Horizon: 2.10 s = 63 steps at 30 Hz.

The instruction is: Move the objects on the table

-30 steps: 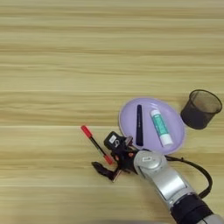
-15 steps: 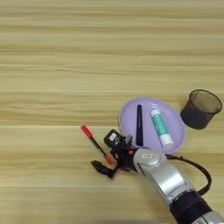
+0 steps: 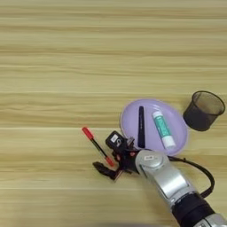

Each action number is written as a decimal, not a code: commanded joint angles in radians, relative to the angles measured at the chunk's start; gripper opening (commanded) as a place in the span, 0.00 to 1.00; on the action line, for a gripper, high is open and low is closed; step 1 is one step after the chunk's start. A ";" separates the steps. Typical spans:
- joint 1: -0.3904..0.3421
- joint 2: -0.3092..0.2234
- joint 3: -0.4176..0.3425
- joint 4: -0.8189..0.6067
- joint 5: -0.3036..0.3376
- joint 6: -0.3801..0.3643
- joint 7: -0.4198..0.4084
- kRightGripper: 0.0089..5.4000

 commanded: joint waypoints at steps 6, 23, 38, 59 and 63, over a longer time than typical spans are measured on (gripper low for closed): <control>0.015 -0.020 0.016 0.031 -0.023 0.058 0.000 0.75; 0.018 -0.029 0.026 0.030 -0.033 0.060 0.004 0.47; 0.016 -0.028 0.022 0.035 -0.029 0.080 0.020 0.19; 0.017 -0.026 0.018 0.025 -0.027 0.069 0.012 0.08; 0.021 -0.022 0.009 0.010 -0.018 0.062 0.011 0.08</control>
